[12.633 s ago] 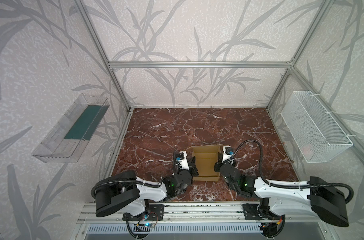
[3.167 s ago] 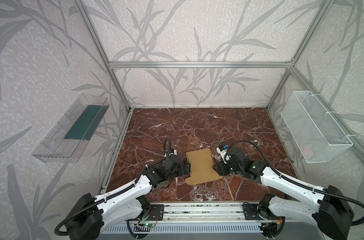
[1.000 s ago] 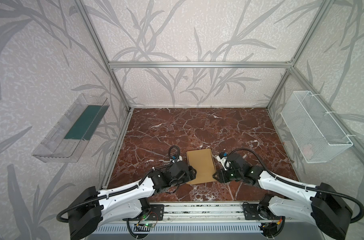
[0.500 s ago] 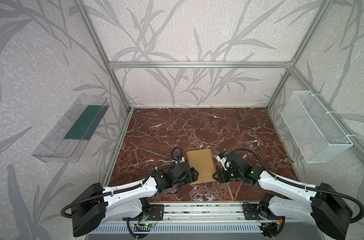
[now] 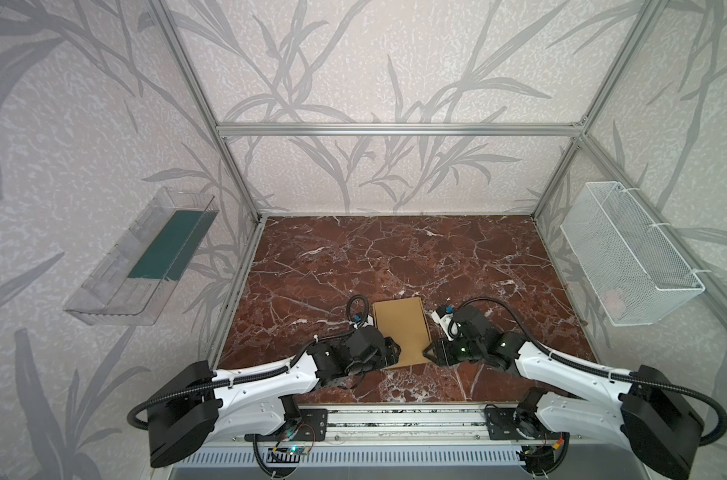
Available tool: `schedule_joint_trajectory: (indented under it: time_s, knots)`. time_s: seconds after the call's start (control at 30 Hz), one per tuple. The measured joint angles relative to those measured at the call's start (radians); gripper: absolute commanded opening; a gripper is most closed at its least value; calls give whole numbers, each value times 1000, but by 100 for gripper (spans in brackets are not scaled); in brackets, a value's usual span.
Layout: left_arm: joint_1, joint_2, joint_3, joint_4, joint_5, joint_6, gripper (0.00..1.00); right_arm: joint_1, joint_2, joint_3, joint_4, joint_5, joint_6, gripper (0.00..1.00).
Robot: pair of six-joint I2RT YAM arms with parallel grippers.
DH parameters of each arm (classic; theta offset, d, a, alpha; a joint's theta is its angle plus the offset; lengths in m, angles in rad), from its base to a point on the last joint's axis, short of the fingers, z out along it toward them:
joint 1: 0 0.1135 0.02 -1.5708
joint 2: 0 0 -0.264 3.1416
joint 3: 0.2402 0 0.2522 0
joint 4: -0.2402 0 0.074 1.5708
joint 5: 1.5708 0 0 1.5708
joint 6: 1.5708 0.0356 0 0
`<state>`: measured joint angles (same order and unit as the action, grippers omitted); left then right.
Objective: Fold the paper box
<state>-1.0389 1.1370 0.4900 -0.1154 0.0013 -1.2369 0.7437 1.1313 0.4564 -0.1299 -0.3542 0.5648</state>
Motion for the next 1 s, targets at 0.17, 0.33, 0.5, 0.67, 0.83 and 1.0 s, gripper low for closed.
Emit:
schedule_joint_trajectory:
  time_s: [0.17,0.33,0.5,0.67,0.83,1.0]
  knots:
    - [-6,18,0,19,1,-12,84,0,6,-3,14,-8,8,47]
    - [-12,38,0,39,2,-16,85,0,8,-6,20,-14,11,46]
    - [-13,43,0,44,2,-18,85,0,9,-8,22,-14,14,46]
    - [-15,43,0,48,2,-20,84,0,9,-10,27,-14,15,45]
    - [-15,46,0,53,2,-21,84,0,9,-14,30,-14,15,45]
    - [-15,47,0,62,2,-22,84,0,9,-15,31,-14,15,44]
